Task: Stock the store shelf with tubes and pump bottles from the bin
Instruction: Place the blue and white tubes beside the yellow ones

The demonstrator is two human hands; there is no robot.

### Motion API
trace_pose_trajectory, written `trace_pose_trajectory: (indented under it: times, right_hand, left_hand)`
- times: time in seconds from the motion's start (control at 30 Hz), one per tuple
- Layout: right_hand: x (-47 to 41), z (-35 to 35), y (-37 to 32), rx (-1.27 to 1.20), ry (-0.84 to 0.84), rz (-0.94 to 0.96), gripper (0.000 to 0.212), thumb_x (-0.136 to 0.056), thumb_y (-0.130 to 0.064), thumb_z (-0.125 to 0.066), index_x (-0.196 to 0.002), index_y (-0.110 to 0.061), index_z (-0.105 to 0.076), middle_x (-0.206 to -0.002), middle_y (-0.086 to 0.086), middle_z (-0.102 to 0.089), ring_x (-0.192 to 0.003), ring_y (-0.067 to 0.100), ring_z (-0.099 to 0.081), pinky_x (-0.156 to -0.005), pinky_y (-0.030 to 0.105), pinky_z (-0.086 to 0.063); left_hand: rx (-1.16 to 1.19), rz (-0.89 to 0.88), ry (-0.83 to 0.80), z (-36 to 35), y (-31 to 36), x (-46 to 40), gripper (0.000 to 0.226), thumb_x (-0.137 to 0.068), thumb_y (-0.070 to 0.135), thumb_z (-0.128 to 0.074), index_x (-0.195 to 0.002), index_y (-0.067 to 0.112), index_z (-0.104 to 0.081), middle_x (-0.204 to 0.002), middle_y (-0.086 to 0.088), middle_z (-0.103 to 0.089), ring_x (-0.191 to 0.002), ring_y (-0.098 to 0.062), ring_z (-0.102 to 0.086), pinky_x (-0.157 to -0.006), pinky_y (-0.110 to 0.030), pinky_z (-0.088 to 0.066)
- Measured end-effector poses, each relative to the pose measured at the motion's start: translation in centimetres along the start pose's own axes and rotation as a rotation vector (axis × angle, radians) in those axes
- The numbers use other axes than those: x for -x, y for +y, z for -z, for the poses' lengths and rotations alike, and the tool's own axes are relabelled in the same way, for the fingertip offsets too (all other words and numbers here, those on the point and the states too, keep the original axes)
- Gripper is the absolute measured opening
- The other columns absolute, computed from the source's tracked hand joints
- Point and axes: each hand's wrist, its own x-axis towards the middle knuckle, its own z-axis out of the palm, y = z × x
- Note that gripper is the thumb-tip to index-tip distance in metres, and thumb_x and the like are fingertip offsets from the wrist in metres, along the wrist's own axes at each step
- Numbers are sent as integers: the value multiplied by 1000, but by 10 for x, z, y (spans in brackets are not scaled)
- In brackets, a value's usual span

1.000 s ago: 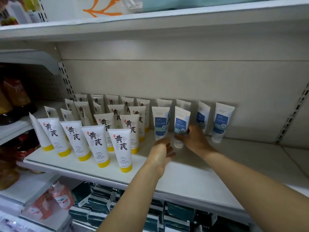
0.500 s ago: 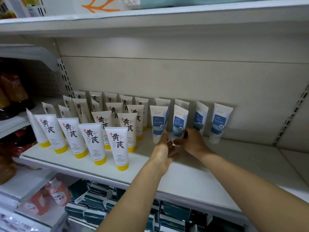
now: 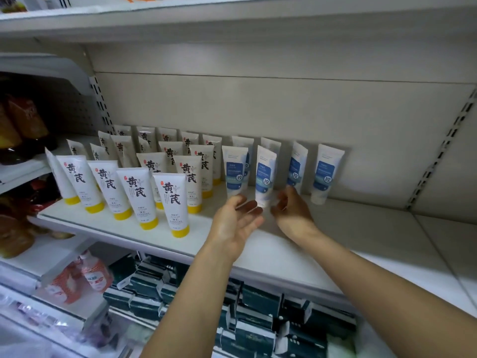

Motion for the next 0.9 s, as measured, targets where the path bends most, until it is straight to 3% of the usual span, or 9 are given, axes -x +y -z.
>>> trace_pose_trajectory:
  times: [0.13,0.23,0.4,0.6,0.9]
  right_hand:
    - [21,3,-3,-123,-3,88,12,-88,-20,-59,-99,-21,-57,-89,-5,-62,-85,22,-62,-80,41,-53]
    - [41,1,-14,-283,-37,176,11,-90,-13,-57,-99,-19,-58,-86,1,-64,-79,21,-63,-74,40,-55]
    - [78,-21,-46,-456,-155,311,13,-92,-8,-54,-98,-20,-57,-75,2,-63,-64,11,-58,-60,30,-48]
    - [117,-70,-86,-514,-306,378,14,-91,-11,-53,-94,-23,-57,-70,12,-61,-63,24,-57,-59,37,-48]
    - [165,-186,-152,-514,-534,393,18,-92,-7,-52,-92,-24,-56,-71,13,-59,-60,18,-54,-58,30,-45]
  left_hand:
    - [34,-53,-7,4,-4,24,24,-99,23,-49,-116,8,-58,-102,-12,-69,-92,-25,-65,-78,-37,-56]
    - [48,-90,25,13,-10,41,23,-97,23,-49,-113,11,-61,-95,-6,-71,-82,-21,-66,-71,-33,-54]
    - [85,-154,129,42,-12,71,23,-96,24,-52,-112,13,-64,-89,-3,-73,-74,-17,-65,-63,-28,-51]
    - [131,-201,281,106,-2,100,21,-96,23,-51,-108,14,-65,-86,-2,-72,-67,-14,-62,-62,-27,-48]
    - [224,-202,505,231,37,144,17,-96,20,-51,-105,13,-63,-81,-3,-70,-58,-13,-59,-52,-23,-45]
